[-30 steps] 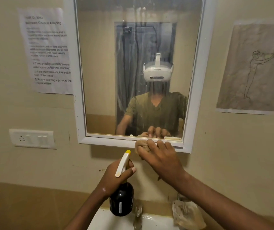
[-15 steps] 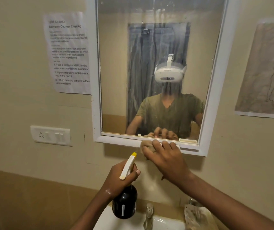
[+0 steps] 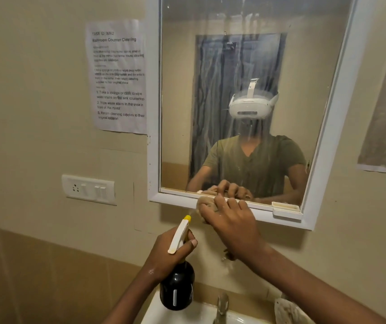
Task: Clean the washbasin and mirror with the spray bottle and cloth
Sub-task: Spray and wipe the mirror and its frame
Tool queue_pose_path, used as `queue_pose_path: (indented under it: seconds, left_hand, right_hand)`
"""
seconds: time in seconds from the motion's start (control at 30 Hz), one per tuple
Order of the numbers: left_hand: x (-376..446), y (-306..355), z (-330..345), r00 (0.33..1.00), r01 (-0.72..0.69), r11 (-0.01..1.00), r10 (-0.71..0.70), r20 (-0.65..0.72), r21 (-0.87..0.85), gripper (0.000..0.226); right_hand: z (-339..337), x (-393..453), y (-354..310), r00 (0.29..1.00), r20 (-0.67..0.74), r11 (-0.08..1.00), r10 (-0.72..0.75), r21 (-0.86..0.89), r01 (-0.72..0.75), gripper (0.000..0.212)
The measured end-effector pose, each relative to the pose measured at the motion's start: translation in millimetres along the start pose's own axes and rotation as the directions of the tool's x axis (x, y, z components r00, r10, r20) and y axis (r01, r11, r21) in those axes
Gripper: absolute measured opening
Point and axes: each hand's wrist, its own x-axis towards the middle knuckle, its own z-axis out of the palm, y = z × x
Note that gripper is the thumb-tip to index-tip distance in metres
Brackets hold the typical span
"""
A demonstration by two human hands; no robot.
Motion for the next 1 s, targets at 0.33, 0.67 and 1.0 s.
queue_pose_path:
  seconds: [0.33,0.67,1.0]
  left_hand:
    - [1,1,-10,0.999,-0.019,1.0,0.019,0.033,-0.015,0.03]
    - [-16,-5,-34,0.996,0.021,0.998,-0.015,0.092,-0.066,0.026]
    - [-19,-11,-68,0.997,0.026,0.999,-0.025,-0.079,0.018,0.037]
  right_hand:
    - [-19,-48,46,0.996,0.087,0.999,0.012,-0.038,-0.008,0.056]
    - [7,5,-10,1.0,0.008,1.0,-0.008,0.002,0.008,0.021]
    - [17,17,-29,0.999,-0.038,1.0,-0.009,-0.009,0.009,0.022]
